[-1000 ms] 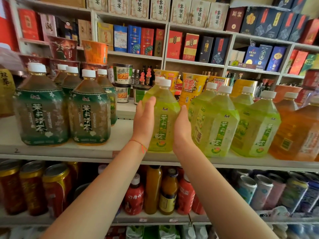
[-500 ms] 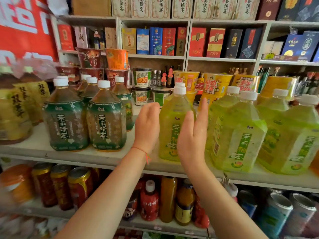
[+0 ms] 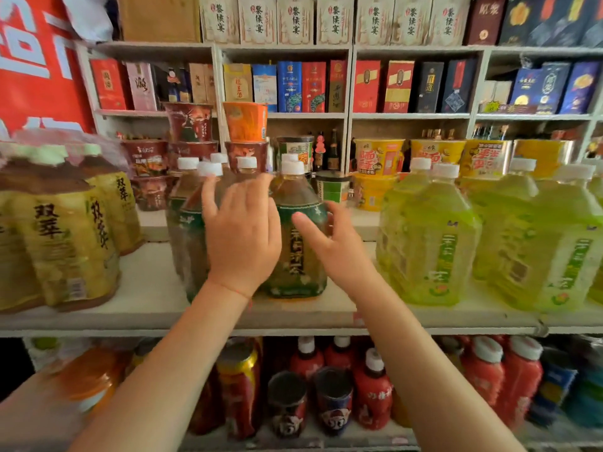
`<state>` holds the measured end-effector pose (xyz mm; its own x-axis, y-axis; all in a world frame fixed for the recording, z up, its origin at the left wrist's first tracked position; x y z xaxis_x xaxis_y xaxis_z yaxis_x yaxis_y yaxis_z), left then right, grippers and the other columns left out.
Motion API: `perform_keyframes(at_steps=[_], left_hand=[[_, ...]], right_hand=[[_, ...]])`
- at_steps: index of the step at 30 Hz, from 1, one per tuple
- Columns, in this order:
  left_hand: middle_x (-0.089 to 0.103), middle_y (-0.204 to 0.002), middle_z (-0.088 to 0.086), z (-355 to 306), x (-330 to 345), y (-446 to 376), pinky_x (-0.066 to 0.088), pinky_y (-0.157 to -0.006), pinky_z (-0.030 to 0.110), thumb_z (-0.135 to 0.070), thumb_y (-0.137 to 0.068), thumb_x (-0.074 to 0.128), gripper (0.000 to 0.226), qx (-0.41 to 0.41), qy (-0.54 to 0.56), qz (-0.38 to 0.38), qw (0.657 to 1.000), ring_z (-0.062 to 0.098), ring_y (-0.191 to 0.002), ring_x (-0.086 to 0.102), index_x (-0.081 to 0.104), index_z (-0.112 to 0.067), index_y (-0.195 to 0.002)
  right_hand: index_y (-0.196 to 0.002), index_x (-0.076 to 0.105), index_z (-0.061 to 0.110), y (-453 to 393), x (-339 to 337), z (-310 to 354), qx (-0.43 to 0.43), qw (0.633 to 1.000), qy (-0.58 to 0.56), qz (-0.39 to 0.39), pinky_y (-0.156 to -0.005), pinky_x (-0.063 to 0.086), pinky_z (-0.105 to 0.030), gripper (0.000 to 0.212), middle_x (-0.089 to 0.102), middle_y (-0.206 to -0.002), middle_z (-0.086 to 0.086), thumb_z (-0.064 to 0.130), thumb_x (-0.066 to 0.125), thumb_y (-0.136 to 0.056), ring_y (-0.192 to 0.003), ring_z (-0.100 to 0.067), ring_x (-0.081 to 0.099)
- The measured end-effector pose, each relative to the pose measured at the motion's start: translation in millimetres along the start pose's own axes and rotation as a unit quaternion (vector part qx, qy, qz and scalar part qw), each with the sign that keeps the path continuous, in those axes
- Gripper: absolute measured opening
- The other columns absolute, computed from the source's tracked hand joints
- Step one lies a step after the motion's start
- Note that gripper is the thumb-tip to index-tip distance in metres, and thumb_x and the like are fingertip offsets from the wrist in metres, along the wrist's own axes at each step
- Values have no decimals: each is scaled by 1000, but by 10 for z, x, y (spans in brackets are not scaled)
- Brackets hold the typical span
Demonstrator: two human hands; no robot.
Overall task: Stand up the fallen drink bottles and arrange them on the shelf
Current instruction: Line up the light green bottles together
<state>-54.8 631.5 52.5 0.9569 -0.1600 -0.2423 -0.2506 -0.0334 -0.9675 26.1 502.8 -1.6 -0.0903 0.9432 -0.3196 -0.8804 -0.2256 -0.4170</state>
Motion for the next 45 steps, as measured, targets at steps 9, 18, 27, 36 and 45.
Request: perform_keyframes(at_steps=[9,18,27,36,45], left_hand=[[75,-89,9,211,-92,81,34,-109,53,-17,-96,45,30,108,-14,10,994,30,-102,68,74,-9,-94],[63,-62,6,350,-281,-76,38,-96,47,-17,-95,44,33,30,-52,-15,998,29,-73,56,64,-10,-69],[55,-138,7,-178,133,-1,39,-109,34,-34,-103,43,50,-13,236,124,964,18,-126,51,43,-10,-146],[43,-125,-19,23,864,346,25,-78,-7,-43,-106,33,42,-284,435,283,806,0,-121,38,35,-27,-144],[24,-165,0,-233,1104,299,21,-111,31,-50,-106,29,59,-279,434,373,771,20,-151,24,18,-27,-159]], right_hand=[[-124,58,31,-186,146,-140,77,995,-55,-25,-96,56,-46,93,72,-115,6,72,86,-44,-106,-15,70],[-134,50,29,-87,-191,-158,71,996,-9,-60,-92,55,-37,94,67,-118,9,64,83,-53,-109,-13,65],[-131,57,31,-88,-295,-100,9,1000,16,-18,-86,58,-31,79,71,-113,11,68,81,-65,-102,-6,69],[-139,45,26,-184,-170,-99,-3,1000,-3,19,-88,56,-27,78,65,-118,7,60,67,-73,-107,-12,65],[-159,3,26,-116,-359,-140,-15,974,221,-48,-113,40,-47,115,23,-162,-7,30,85,-78,-145,-26,33]])
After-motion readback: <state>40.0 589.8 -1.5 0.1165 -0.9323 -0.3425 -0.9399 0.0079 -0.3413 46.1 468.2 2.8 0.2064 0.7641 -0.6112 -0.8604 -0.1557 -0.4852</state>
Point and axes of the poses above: each hand's wrist, its own y-axis away from the middle knuckle, its own x-axis out of the palm, z = x × y, the point moved 10 cm from there along -y, towards the middle knuckle
